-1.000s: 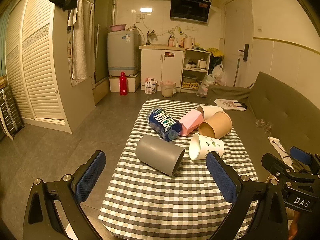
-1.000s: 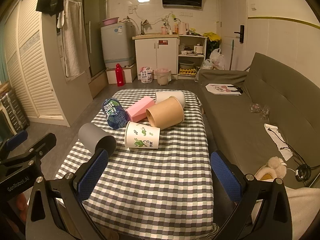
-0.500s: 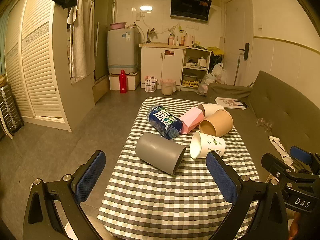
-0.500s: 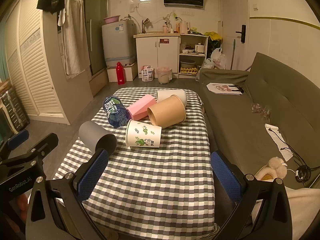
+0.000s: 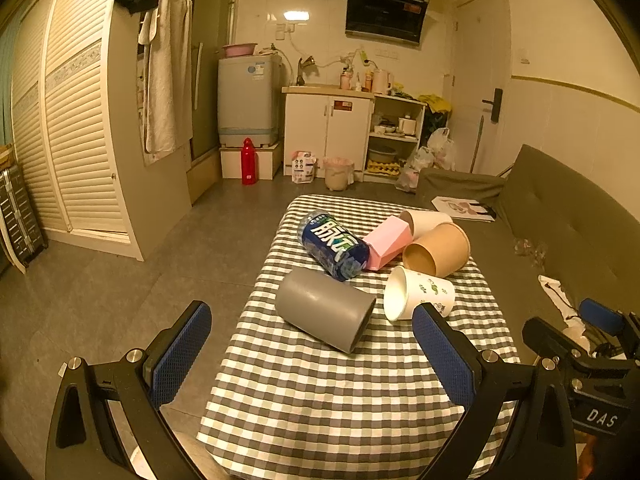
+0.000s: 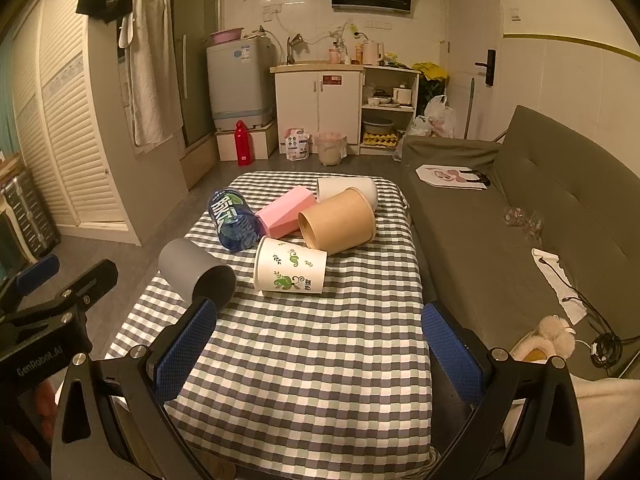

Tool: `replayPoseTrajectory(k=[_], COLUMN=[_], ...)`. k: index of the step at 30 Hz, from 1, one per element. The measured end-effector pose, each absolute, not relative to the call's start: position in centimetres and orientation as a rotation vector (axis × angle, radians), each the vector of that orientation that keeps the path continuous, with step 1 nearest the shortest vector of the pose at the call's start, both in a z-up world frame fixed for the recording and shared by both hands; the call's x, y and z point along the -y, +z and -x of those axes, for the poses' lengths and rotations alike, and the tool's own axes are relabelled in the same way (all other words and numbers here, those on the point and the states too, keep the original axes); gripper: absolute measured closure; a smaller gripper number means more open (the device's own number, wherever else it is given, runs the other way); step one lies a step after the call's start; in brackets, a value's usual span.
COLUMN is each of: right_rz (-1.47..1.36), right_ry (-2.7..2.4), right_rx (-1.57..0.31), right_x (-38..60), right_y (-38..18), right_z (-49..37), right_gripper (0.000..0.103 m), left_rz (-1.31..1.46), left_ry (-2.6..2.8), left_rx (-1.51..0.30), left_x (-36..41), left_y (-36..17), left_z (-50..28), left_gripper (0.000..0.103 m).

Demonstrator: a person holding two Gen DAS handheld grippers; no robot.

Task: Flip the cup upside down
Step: 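Reach the right tool to the lying blue bottle and close on it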

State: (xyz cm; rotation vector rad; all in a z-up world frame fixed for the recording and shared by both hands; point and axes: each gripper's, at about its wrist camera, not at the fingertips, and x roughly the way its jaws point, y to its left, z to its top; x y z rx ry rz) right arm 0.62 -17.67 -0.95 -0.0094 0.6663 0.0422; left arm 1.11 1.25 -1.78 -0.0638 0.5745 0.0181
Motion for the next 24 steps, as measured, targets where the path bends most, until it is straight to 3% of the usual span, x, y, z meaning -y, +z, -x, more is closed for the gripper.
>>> replayPoseTrajectory(k=[14,24], right_rz=[0.196,0.282], right_ry=[0.275,0.419], right_rx=[-0.726,-0.879], right_x=[11.3,4.4], right_y=[1.6,-4.2], right_z=[-10.1,-23.4], right_gripper=[0.000,0.000], left_rz=[0.109,0.088], left_ry=[0.153,0.269], left_rx=[-0.639,-0.734], left_x=[-7.7,-12.6], left_y=[-2.3,-6.5], left_z=[-9.0,-15.8], left_gripper=[0.000,0.000])
